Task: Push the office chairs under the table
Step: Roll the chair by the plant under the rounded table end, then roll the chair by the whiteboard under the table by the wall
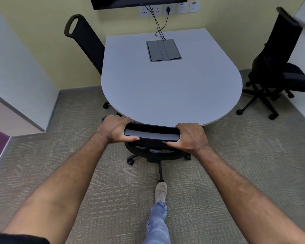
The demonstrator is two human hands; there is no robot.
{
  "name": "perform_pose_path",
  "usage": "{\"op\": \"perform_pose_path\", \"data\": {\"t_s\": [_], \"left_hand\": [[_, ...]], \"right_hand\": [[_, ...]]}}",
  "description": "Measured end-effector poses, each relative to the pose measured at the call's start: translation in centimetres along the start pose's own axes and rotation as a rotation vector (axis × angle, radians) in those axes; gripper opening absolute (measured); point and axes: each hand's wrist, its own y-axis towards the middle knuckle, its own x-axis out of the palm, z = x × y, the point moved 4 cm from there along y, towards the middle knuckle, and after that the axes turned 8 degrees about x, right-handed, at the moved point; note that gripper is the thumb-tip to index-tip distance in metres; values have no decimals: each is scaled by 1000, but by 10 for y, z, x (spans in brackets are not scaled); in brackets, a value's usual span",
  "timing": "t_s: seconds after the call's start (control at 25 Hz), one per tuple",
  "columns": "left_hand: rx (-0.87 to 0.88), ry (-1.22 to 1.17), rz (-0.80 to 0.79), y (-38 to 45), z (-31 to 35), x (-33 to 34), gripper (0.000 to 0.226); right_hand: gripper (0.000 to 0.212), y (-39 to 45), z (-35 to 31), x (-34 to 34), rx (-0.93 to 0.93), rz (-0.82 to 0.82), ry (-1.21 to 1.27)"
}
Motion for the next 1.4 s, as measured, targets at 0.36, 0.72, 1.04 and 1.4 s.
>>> {"op": "perform_pose_path", "data": {"t_s": [0.36,0.72,1.04,1.4], "left_hand": [[-36,-17,-14,-10,33,2,90],[-76,-105,-3,8,148,-7,80],[95,-18,15,66,297,-2,76],[342,29,-167,204,421,48,75]], "right_hand": [[94,-32,18,-3,21,-10,81],[81,-139,107,-26,126,30,125],[70,-269,212,-20,367,-109,115],[67,-286,347,-8,622,-169,109]]}}
